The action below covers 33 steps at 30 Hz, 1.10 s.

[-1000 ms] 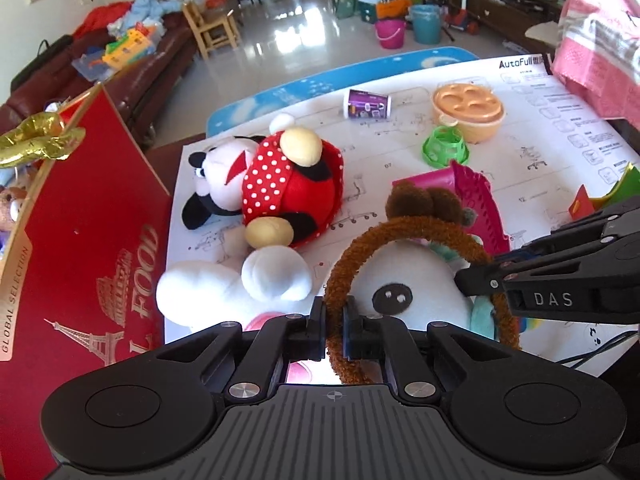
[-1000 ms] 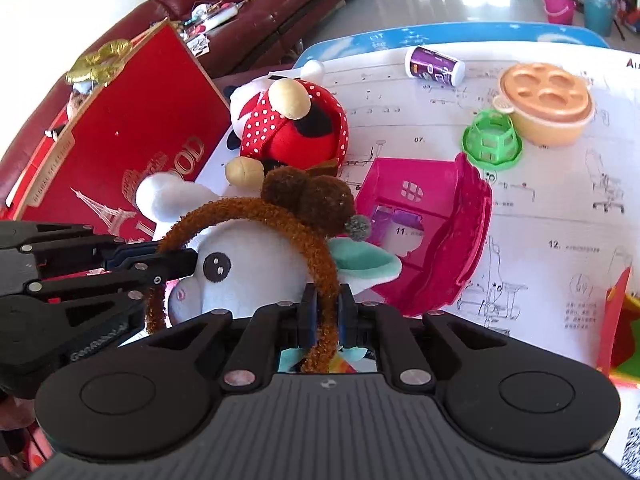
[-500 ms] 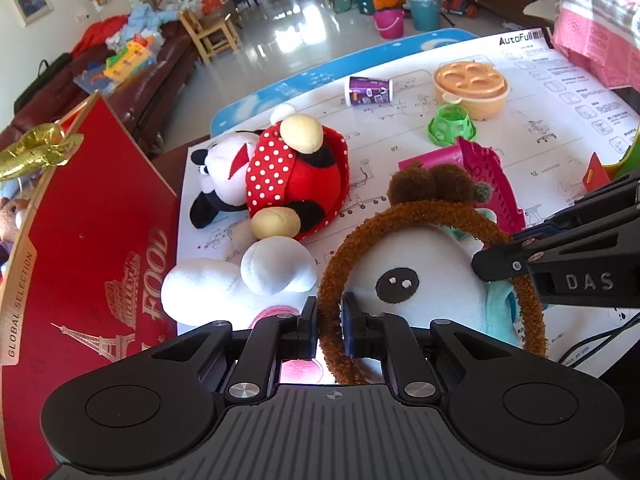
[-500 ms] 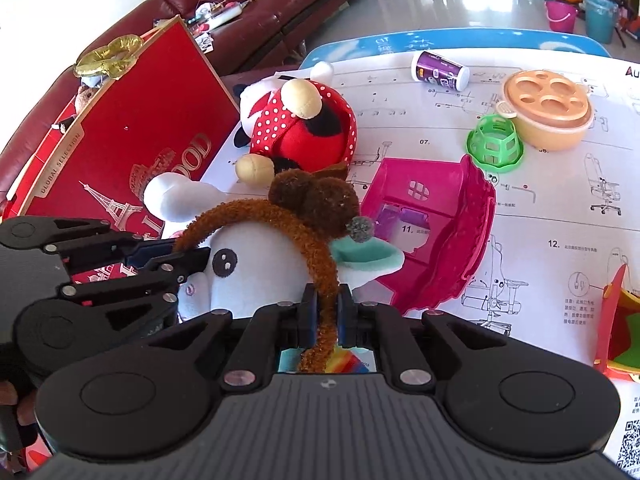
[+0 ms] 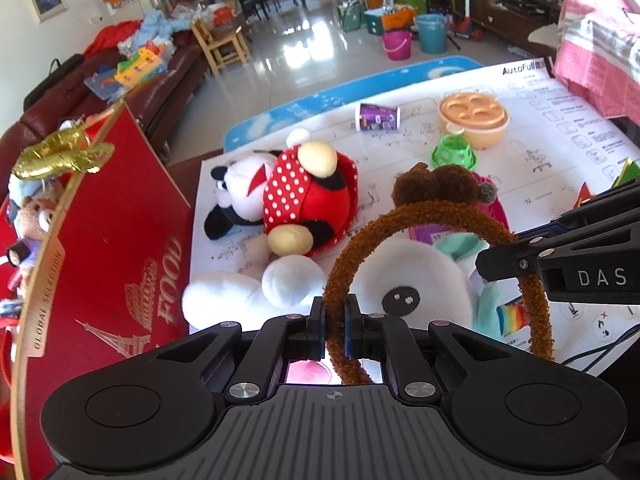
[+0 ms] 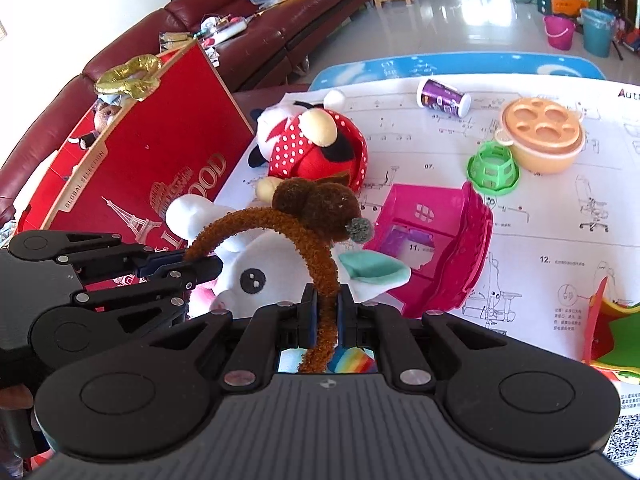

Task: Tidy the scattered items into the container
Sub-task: 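Hold the brown headband with both grippers and lift it off the plush, then carry the brown headband with both grippers over the red box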

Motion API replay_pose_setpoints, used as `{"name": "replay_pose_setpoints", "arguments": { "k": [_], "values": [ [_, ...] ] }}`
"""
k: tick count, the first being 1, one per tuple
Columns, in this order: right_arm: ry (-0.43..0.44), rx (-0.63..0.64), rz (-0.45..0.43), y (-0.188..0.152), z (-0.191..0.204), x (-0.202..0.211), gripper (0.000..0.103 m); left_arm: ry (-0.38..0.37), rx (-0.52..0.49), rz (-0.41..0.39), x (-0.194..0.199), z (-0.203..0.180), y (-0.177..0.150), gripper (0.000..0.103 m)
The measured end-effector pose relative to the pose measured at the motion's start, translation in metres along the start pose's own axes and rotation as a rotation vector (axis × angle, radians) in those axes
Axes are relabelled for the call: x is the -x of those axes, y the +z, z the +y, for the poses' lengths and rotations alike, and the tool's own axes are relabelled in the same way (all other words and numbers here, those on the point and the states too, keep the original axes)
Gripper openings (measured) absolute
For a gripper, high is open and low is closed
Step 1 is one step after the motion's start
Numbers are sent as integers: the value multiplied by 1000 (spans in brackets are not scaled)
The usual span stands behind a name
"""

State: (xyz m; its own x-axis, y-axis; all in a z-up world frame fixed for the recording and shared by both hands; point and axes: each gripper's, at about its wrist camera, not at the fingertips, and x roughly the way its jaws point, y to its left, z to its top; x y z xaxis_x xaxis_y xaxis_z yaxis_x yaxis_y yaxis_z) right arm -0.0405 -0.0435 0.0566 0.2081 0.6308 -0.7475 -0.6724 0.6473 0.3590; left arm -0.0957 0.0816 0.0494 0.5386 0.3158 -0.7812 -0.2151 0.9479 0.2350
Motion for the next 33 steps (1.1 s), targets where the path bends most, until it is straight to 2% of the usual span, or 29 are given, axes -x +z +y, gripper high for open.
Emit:
{"name": "replay_pose_setpoints", "arguments": {
  "k": [5,9,16,20,23,27,33],
  "values": [
    [13,14,-24,3,6,13,11,-13,33,-31,11,8,-1,5],
    [34,20,-35,5,11,19,11,-18,65,-27,11,14,-4,5],
    [10,62,-38,4,20,22,11,-43,89,-15,11,18,-8,5],
    [4,56,-34,2,20,20,11,-5,51,-51,19,11,-8,6],
    [7,56,-49,4,21,25,11,-6,63,-78,27,15,-5,6],
    [11,73,-73,15,29,35,11,-9,85,-135,44,30,4,7],
    [15,170,-129,45,67,46,11,25,127,-219,74,69,20,12]
  ]
}}
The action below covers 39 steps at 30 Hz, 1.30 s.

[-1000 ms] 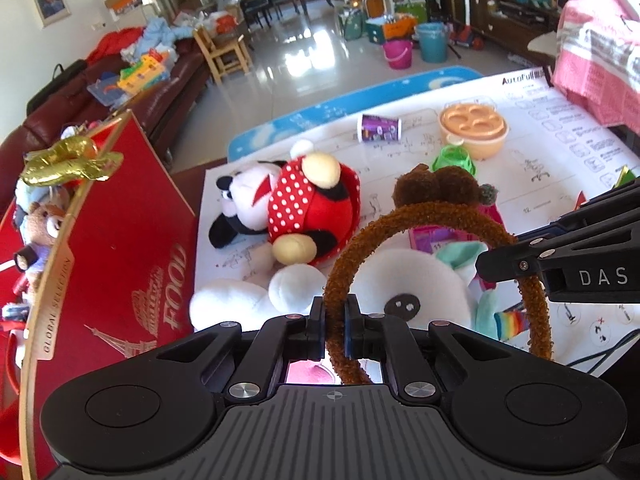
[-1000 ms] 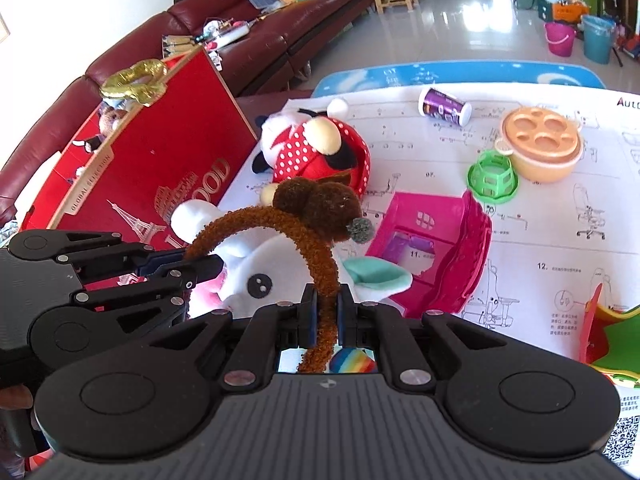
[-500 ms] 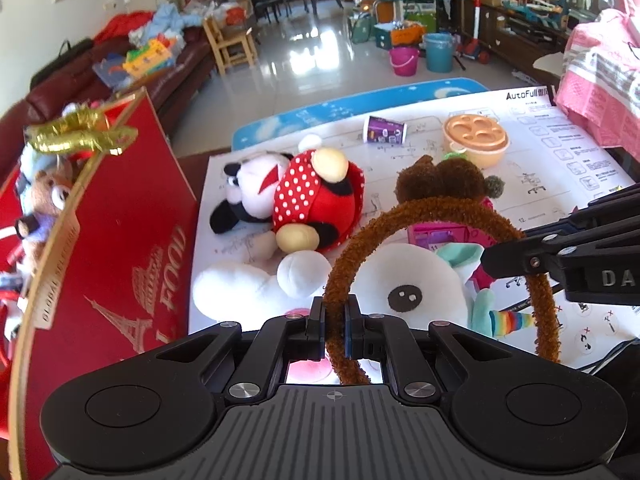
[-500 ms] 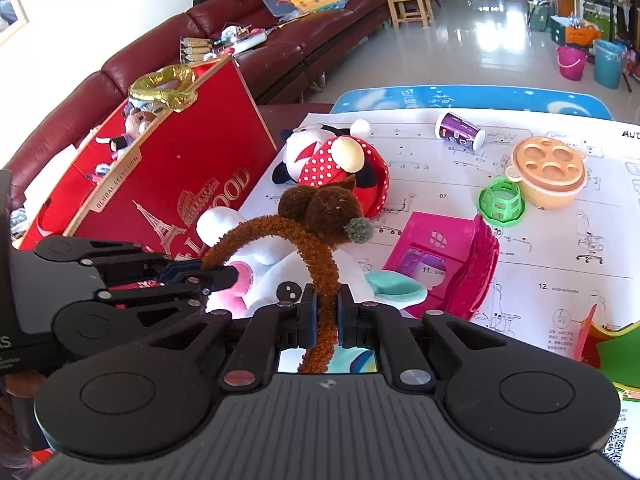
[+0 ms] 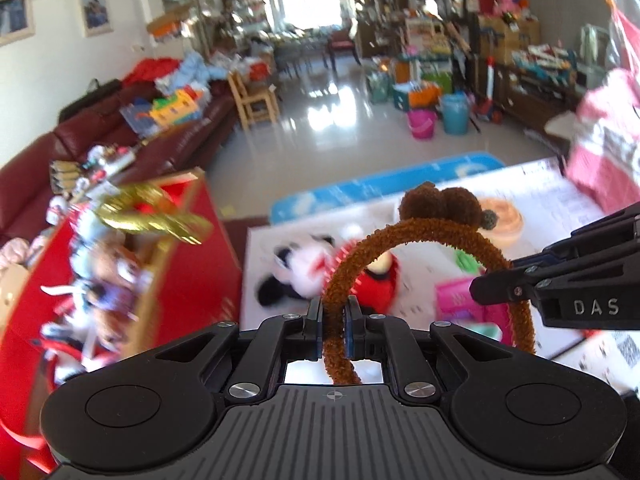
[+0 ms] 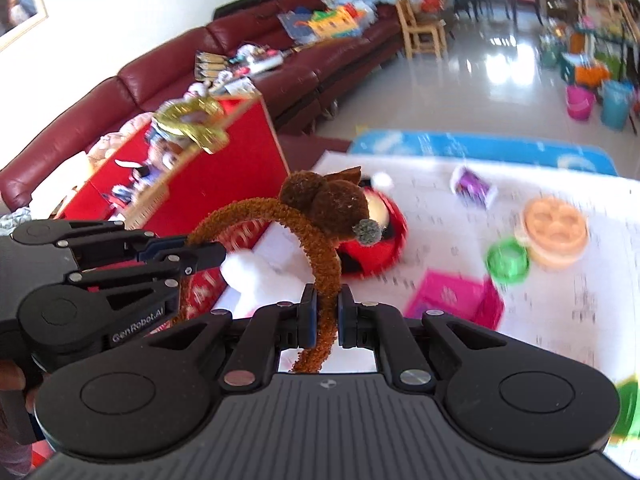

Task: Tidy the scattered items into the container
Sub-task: 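Carry the brown headband with both grippers over the red box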

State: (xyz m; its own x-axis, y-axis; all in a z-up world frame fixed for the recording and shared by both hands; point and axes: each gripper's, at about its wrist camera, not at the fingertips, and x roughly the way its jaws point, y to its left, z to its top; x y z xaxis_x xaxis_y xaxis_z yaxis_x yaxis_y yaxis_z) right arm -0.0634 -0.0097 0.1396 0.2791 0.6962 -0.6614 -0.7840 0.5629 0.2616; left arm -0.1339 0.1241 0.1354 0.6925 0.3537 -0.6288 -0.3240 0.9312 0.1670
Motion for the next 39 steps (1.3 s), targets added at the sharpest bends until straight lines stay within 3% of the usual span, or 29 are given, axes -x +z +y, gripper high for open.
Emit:
{"name": "replay_pose_setpoints", "arguments": {
  "k": [12,22,30,31,32,33,34,35,36,37,39],
  "values": [
    [116,197,-85,95,95,-33,12,180,110,-54,38,122,40,14],
    [144,321,-126,170,173,-93,12,315,205,21,10,221,67,14],
    [139,337,-118,197,198,-130,13,376,223,62,-13,261,84,14],
    [142,329,-117,200,199,-133,15,378,234,70,-17,266,85,14],
    [147,322,-116,203,200,-138,24,379,242,77,-22,270,85,15],
    [154,328,-109,204,202,-143,39,380,250,85,-29,274,84,25],
    [144,336,-111,205,203,-149,72,382,253,105,-37,277,81,32],
    [104,337,-130,203,203,-152,89,390,261,127,-46,279,77,55],
    [81,344,-134,200,201,-156,89,401,266,146,-53,281,71,78],
    [76,350,-124,196,199,-159,88,421,269,153,-58,281,66,83],
    [91,341,-93,188,192,-163,88,440,257,162,-62,278,57,84]
  ]
}}
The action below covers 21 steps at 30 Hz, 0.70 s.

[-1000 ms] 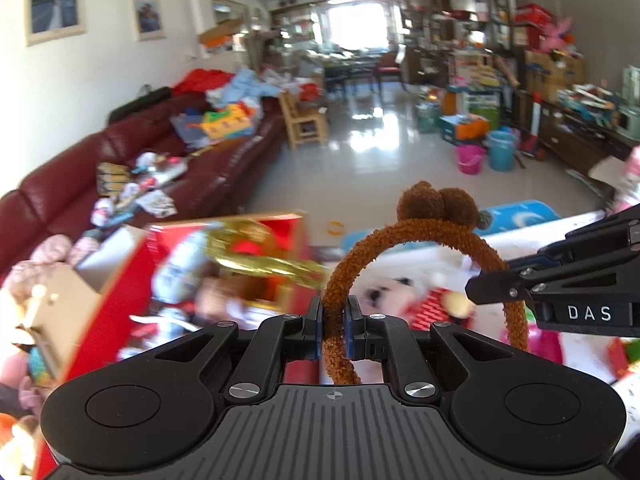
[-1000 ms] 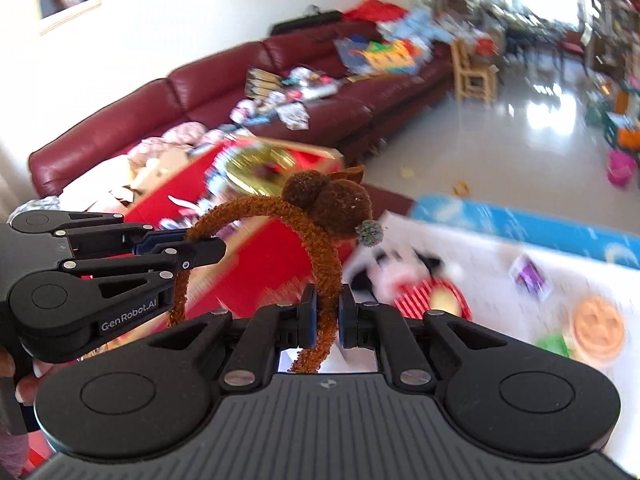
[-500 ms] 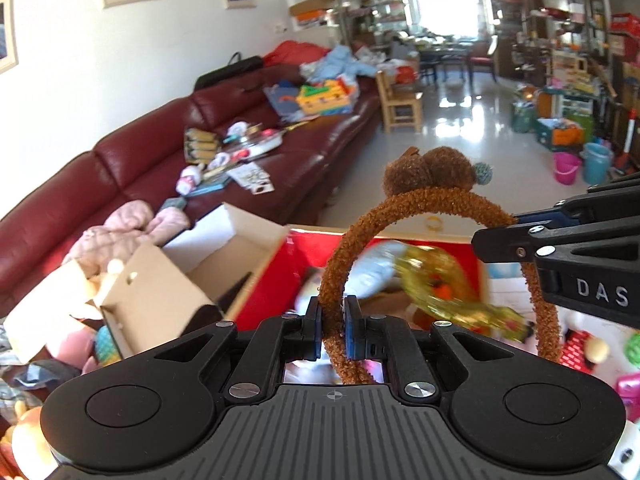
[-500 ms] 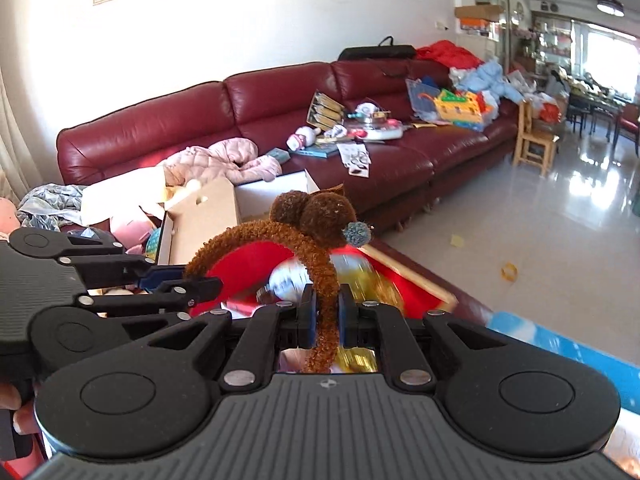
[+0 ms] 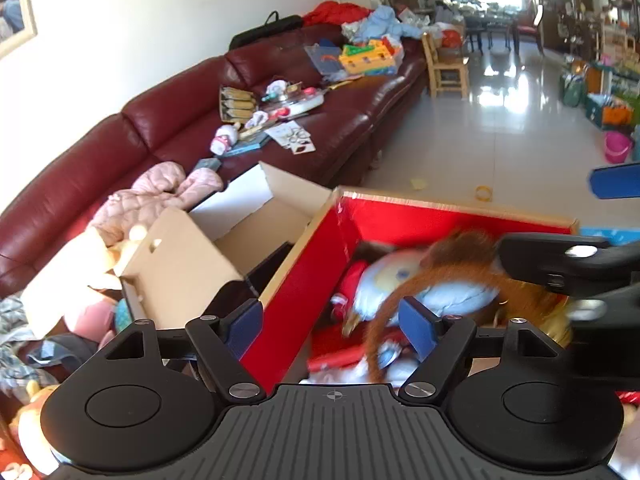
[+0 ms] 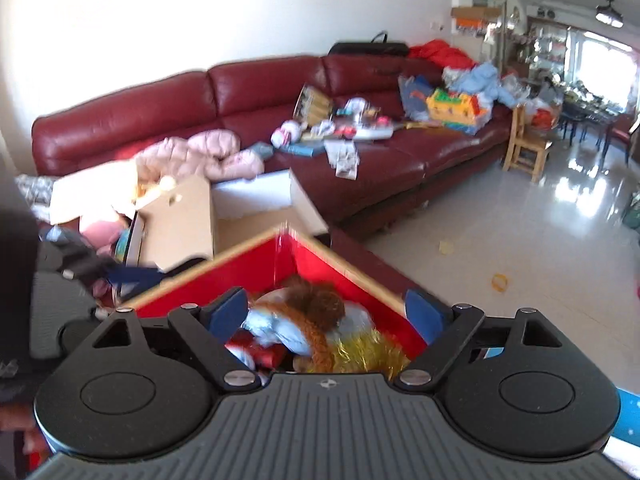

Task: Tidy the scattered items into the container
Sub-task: 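Carry the brown headband with both grippers over the red box, then open both grippers to drop the headband into the red box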

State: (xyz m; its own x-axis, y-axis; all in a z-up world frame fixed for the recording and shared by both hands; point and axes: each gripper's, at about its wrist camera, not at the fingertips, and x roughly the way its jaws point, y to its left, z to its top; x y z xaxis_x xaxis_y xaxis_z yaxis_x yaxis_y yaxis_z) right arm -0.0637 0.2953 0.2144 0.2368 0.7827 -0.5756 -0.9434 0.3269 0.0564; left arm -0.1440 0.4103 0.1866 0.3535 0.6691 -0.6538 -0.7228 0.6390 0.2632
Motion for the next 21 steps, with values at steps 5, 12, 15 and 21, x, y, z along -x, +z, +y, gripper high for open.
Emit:
{"name": "replay_pose_setpoints", "arguments": {
  "k": [5,12,15,21],
  "values": [
    [-2,-7,32,-16,-11,2,88,-34,26,8,4,0,-9,87],
    [-1,-27,54,-25,-16,10,89,-42,23,4,13,-10,-12,90],
    [19,-31,59,-27,-20,20,90,-42,19,-1,20,-15,-15,91],
    [54,-33,79,-32,-26,43,95,-54,18,-19,37,-26,-23,96]
  ]
}}
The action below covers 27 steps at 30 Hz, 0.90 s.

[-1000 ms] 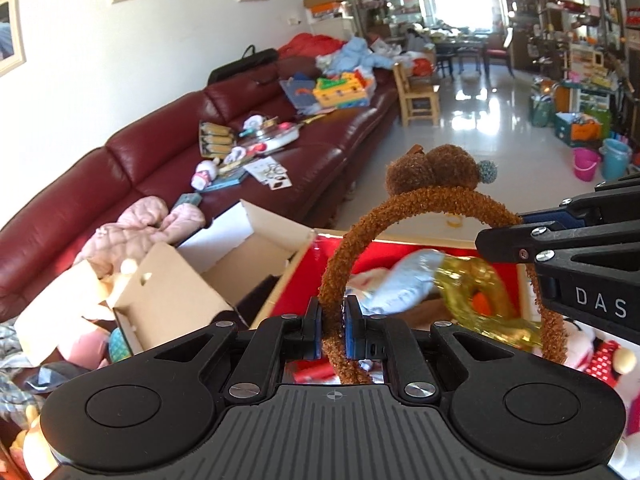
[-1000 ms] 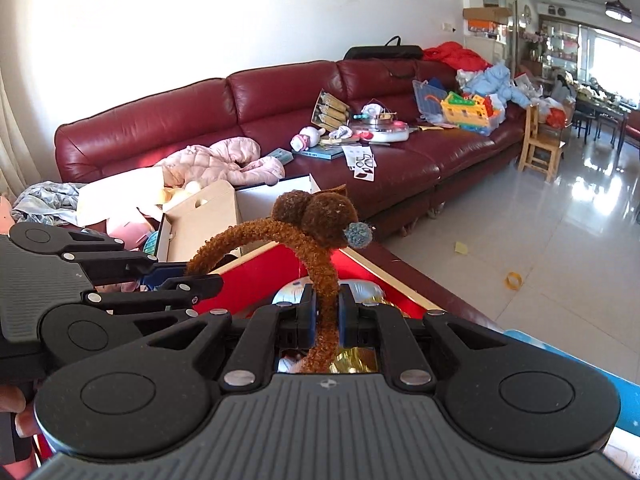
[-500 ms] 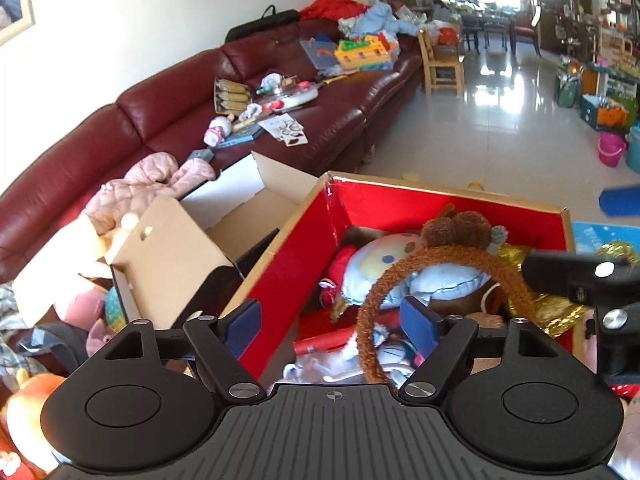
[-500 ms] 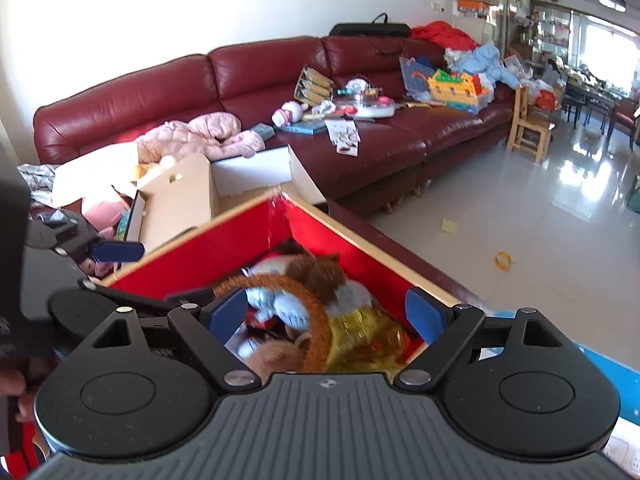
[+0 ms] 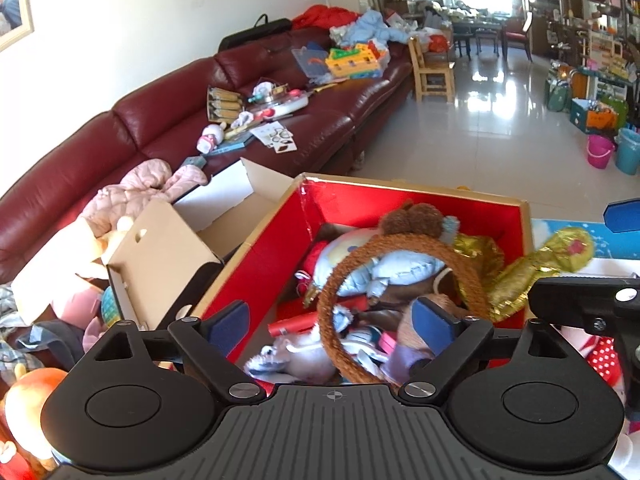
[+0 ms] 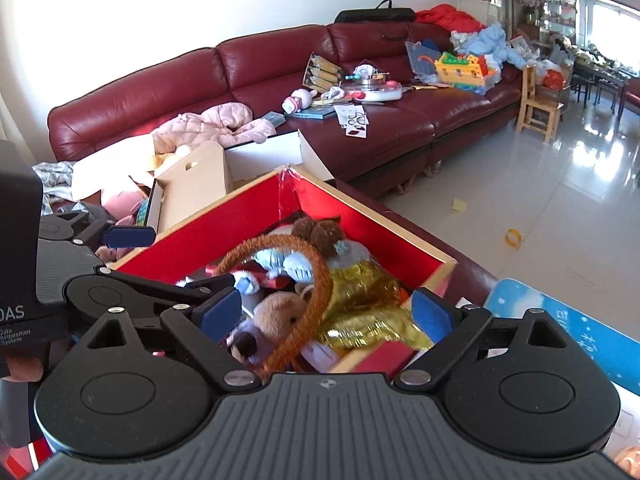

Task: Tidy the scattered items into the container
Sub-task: 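Open both grippers to drop the headband into the red box, then move both tools back toward the pink toy house on the table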

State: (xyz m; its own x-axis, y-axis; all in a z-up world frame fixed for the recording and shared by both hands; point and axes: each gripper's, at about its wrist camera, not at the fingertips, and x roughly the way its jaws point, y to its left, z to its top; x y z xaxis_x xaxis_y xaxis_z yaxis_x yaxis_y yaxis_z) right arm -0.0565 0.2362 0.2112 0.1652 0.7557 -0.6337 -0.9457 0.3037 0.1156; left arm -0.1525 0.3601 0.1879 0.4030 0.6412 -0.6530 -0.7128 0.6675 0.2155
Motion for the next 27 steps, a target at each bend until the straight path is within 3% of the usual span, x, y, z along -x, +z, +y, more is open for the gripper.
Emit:
{"name": "replay_pose_setpoints", "arguments": {
  "k": [6,19,27],
  "values": [
    [19,-12,20,-8,-11,19,97,-1,-37,-19,15,-17,-10,98],
    [-71,-60,31,-31,-41,54,99,-85,-129,-100,60,-72,-14,100],
    [-125,-119,38,-77,-85,81,99,-176,-223,-114,78,-129,-36,102]
  ]
}}
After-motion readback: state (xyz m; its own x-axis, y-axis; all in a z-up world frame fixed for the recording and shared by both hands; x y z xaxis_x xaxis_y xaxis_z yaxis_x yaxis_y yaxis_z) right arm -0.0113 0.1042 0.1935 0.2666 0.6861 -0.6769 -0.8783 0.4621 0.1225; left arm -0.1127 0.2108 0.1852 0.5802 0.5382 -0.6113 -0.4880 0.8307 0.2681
